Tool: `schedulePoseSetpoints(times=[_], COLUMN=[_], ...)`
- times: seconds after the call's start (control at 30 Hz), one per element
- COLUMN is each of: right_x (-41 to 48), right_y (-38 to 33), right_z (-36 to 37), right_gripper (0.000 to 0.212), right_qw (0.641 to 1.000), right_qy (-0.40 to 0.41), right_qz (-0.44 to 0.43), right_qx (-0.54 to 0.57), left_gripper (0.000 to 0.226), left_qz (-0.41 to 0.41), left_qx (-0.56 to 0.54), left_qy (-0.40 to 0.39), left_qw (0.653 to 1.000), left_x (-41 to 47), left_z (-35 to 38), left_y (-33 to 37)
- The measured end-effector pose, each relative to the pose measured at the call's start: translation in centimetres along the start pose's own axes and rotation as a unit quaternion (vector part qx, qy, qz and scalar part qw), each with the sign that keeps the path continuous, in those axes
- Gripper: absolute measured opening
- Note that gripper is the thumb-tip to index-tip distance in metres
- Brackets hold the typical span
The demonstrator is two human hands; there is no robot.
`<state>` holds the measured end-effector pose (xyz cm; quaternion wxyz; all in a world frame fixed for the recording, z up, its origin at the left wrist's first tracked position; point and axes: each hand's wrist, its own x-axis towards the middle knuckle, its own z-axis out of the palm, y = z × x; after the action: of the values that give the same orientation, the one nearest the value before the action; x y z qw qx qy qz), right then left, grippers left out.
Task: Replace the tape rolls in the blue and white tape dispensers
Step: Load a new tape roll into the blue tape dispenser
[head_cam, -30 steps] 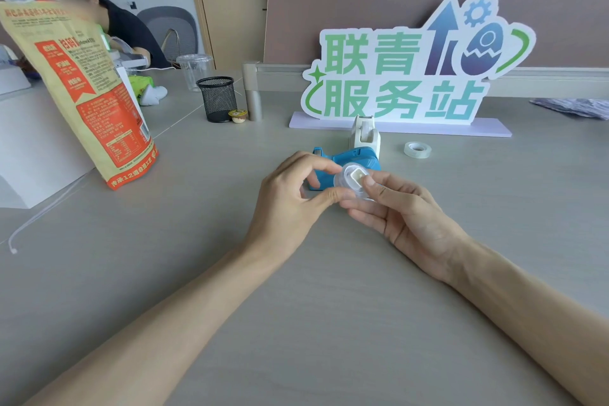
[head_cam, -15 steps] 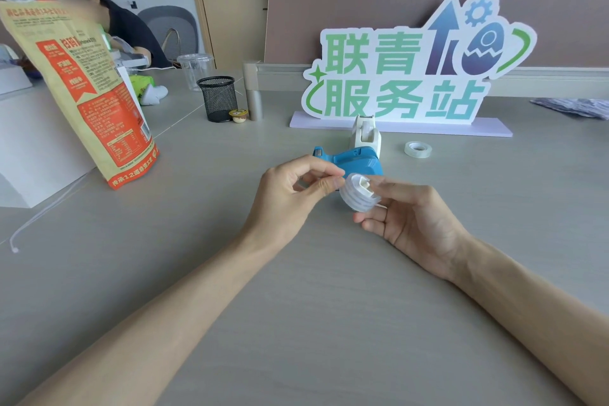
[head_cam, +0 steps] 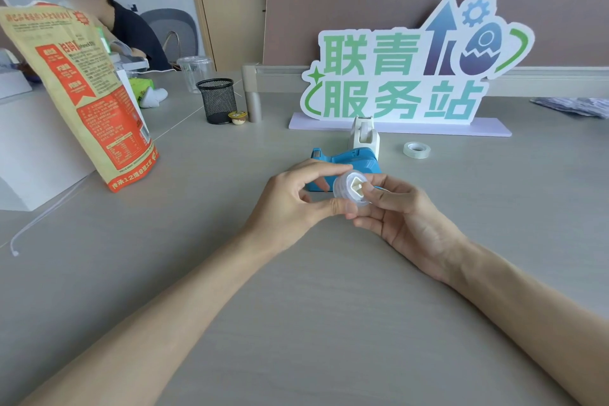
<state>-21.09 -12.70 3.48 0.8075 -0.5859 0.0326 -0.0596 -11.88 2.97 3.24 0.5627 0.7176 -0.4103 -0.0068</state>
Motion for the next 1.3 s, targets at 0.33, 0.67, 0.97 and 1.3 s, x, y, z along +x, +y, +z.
schedulePoseSetpoints(times=[0.33, 0.67, 0.97, 1.3], right_x=[-0.2, -0.2, -0.4, -0.4], right_y=[0.0, 0.0, -0.4, -0.4], right_z=[0.2, 0.2, 0.3, 0.3], right_gripper=[0.012, 0.016, 0.015, 0.012], right_qw=[1.000, 1.000, 1.000, 1.000], right_qy=[0.015, 0.015, 0.022, 0.027], right_qz=[-0.018, -0.014, 0.003, 0.016], right_qx=[-0.014, -0.010, -0.022, -0.004], left_gripper=[0.031, 0.042, 0.039, 0.033], left_qz=[0.003, 0.028, -0.003, 0.020], left_qx=[-0.027, 0.043, -0.001, 0.076], left_qy=[-0.004, -0.028, -0.097, -0.072], left_qw=[1.000, 0.998, 0.995, 0.994], left_x=[0.3, 0.2, 0.4, 0.1], left_z=[-1.2, -1.2, -2.0, -2.4], left_y=[0.5, 0.3, 0.2, 0.2])
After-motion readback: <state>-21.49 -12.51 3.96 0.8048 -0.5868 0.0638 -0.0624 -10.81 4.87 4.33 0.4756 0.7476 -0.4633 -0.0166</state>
